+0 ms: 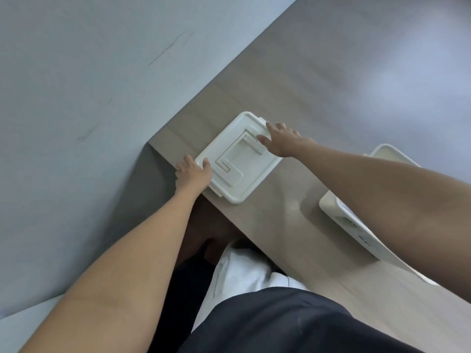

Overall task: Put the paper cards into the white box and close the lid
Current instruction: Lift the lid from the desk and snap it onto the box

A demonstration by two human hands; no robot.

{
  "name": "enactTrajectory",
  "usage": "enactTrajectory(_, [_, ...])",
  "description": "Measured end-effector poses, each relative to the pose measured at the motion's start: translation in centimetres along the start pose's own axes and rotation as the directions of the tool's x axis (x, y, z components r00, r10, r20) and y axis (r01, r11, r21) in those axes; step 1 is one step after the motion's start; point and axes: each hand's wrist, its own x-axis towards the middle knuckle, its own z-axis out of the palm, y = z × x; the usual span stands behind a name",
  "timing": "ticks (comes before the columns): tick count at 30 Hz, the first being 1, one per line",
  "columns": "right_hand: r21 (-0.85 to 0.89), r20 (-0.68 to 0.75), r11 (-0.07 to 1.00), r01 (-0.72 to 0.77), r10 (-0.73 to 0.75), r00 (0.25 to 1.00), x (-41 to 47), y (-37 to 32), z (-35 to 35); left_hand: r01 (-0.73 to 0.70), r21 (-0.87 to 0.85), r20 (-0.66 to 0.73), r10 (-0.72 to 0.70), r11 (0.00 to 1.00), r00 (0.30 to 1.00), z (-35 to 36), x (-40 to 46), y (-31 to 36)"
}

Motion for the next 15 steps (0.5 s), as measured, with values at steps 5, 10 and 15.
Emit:
enactTrajectory(5, [0.073,-0.014,0.996,-0.050,0.051,0.999,1.0,-0.8,0.7,0.238,-0.337,0.148,-0.199,0.911,0.969,1.3,-0.9,-1.6])
enactTrajectory(10, [0.201,-0.074,0.975,-0.092,0.109,0.991,1.3,-1.1,1.1,0.348,-0.533,0.151,-0.318,0.771,0.936,1.5,-1.6,-0.3])
enactTrajectory(15, [0.386,-0.025,0.897,-0.213,0.241,0.970,1.5,-1.2,2.5,0.407,-0.583,0.164,-0.389,0.703,0.906,1.3,-2.4,0.4])
